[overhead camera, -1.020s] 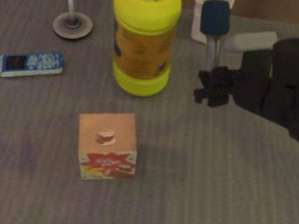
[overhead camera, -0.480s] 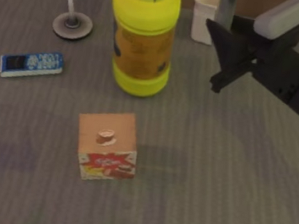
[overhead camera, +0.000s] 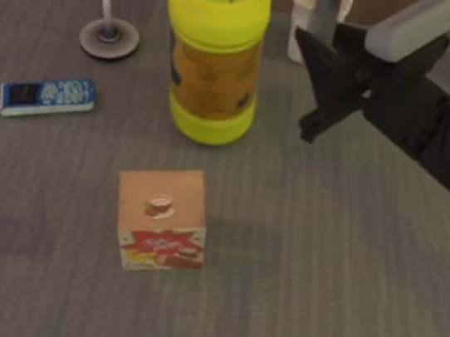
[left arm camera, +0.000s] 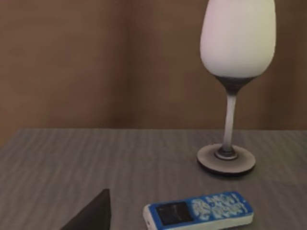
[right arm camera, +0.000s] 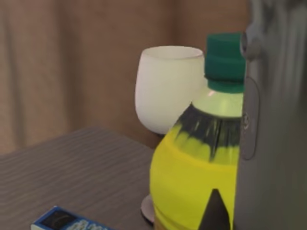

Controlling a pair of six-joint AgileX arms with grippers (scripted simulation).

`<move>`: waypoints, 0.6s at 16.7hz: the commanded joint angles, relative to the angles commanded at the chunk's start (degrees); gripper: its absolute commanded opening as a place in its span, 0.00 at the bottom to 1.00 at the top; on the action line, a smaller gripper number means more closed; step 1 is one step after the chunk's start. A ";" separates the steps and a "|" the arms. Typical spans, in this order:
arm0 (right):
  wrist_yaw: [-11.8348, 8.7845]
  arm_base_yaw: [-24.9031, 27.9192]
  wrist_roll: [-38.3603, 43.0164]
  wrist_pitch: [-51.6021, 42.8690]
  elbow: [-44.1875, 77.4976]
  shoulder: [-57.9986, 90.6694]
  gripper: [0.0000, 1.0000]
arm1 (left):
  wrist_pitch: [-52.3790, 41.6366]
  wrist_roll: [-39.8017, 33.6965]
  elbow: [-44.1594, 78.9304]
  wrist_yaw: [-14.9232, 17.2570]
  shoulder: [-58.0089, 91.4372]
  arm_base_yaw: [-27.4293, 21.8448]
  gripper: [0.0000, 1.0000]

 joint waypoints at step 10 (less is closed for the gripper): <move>7.29 7.52 0.83 2.43 -0.02 0.19 0.00 | 0.00 0.00 0.00 0.00 0.00 0.00 1.00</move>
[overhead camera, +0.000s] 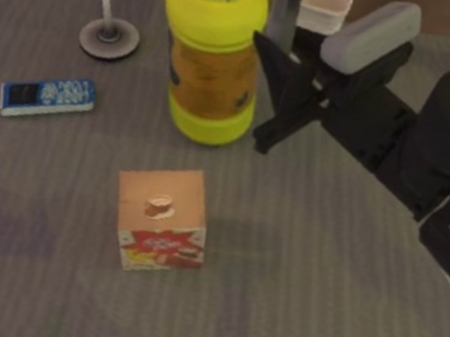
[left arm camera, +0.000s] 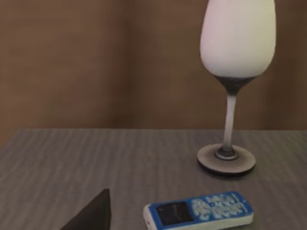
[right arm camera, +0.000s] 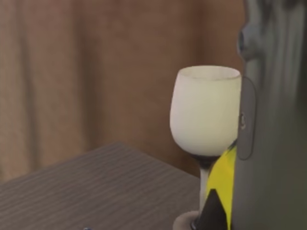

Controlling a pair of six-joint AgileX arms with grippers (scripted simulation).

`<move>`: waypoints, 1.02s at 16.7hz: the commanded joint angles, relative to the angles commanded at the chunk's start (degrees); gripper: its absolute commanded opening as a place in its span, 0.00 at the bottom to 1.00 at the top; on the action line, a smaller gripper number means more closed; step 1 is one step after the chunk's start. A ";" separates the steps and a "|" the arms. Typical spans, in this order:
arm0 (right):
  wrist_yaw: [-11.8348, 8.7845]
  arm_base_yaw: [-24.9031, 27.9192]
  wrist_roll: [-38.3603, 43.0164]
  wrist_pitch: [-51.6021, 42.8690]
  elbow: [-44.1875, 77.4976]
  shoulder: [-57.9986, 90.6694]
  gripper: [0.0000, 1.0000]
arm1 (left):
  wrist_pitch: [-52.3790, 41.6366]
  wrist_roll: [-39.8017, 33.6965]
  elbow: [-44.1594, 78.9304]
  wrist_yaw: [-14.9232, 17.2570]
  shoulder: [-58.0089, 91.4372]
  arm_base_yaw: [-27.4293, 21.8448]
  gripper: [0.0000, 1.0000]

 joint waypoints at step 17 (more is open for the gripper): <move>0.22 0.24 -0.10 0.11 0.15 0.10 0.00 | 11.95 -0.13 17.54 4.86 30.12 -16.73 1.00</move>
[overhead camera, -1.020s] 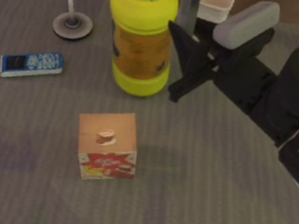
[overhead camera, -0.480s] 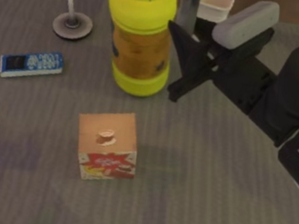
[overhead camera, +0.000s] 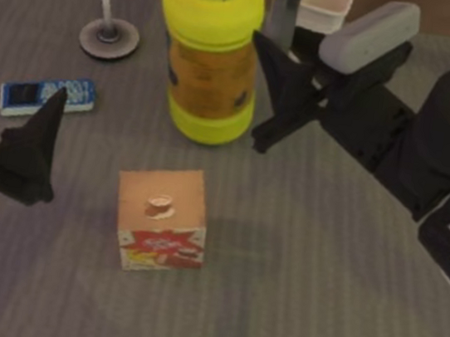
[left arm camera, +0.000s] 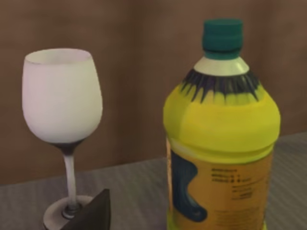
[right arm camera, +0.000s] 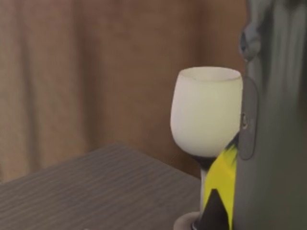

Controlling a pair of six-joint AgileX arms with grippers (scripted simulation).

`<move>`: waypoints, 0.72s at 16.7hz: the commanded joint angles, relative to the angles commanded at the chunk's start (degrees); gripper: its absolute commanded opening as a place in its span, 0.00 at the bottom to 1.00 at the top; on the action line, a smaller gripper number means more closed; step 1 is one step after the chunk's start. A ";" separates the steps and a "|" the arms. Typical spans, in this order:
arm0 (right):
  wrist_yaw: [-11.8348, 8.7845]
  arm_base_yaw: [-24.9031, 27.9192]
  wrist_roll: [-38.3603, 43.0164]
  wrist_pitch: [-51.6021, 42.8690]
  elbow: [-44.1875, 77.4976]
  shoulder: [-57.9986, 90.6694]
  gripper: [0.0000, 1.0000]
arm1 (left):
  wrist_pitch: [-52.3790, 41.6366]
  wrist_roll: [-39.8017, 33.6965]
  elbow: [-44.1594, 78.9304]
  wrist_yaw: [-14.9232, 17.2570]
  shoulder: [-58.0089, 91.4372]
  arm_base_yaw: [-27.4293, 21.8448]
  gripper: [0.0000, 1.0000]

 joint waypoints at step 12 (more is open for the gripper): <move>0.00 0.00 0.00 0.00 0.00 0.00 0.00 | 13.25 0.42 19.09 4.98 33.10 -17.38 1.00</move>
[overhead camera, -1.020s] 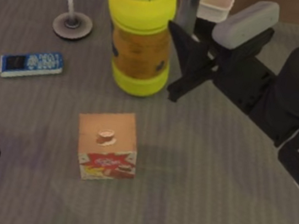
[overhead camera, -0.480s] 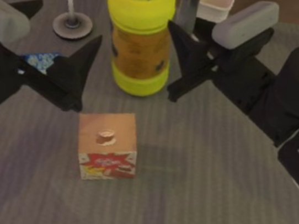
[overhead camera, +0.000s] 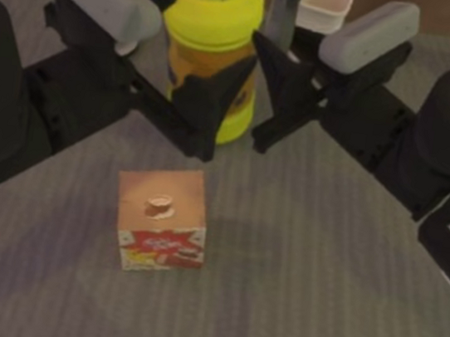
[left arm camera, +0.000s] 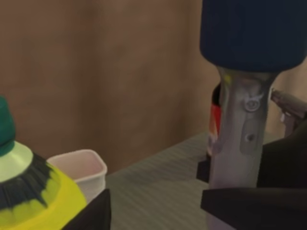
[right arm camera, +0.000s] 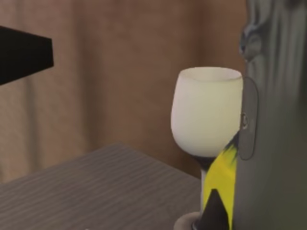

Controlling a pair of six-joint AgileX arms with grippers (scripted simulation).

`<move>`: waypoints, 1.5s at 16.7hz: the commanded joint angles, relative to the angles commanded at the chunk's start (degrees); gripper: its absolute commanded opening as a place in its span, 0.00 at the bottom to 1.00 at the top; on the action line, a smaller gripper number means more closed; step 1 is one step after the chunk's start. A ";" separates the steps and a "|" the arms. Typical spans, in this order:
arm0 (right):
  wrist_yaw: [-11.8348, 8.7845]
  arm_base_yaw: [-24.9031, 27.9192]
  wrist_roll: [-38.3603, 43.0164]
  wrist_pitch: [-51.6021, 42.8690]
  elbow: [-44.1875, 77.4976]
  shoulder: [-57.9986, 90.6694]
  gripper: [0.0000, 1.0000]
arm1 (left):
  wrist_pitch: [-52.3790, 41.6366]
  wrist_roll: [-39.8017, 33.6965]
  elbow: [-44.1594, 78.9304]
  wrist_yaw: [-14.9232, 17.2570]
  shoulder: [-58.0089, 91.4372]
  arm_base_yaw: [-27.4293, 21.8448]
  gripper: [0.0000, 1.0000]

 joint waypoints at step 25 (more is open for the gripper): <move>0.00 0.00 0.00 0.00 0.00 0.00 0.00 | 7.20 0.03 17.24 -2.81 24.40 -3.18 0.62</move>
